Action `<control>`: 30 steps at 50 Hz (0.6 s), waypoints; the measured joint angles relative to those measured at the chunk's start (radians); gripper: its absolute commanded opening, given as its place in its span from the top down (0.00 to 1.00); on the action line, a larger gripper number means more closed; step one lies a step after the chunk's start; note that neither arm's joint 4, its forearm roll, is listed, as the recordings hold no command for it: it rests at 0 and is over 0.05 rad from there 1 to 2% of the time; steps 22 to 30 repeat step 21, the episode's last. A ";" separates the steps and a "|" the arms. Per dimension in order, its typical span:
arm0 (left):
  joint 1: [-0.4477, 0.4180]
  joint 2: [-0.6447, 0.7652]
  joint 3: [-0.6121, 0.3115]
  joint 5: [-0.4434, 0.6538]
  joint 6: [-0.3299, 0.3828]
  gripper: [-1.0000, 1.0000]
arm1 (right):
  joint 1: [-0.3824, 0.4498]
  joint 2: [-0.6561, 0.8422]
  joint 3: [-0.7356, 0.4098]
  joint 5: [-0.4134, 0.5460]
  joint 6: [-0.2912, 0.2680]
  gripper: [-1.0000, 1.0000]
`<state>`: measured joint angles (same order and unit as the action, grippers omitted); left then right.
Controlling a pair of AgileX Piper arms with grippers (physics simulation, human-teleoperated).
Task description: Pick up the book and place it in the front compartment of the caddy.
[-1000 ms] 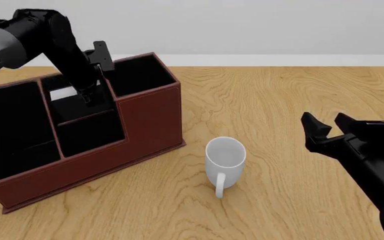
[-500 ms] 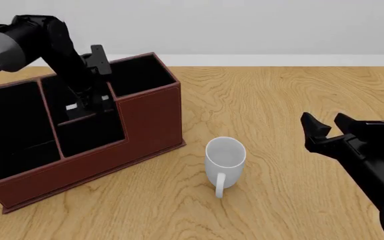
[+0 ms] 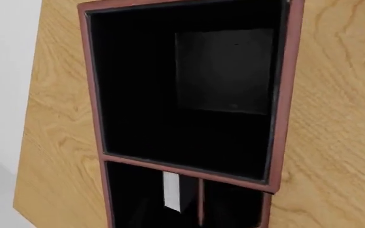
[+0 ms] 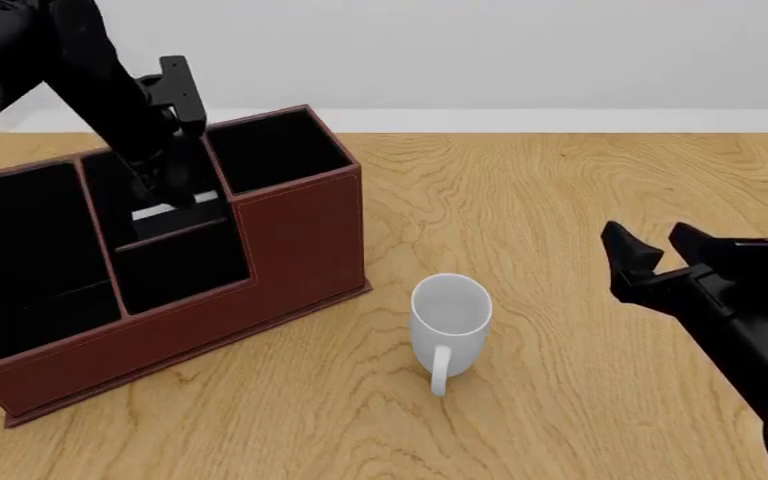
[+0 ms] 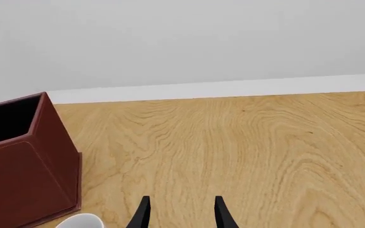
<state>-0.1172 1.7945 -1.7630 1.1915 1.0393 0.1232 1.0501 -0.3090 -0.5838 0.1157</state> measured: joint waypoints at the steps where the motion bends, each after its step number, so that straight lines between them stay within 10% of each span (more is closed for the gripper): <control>1: 0.002 -0.007 0.004 0.003 0.002 0.00 | 0.001 -0.001 0.000 0.001 0.000 0.00; 30: 0.015 -0.214 0.161 0.024 0.058 0.00 | 0.025 -0.069 -0.022 0.070 -0.007 0.00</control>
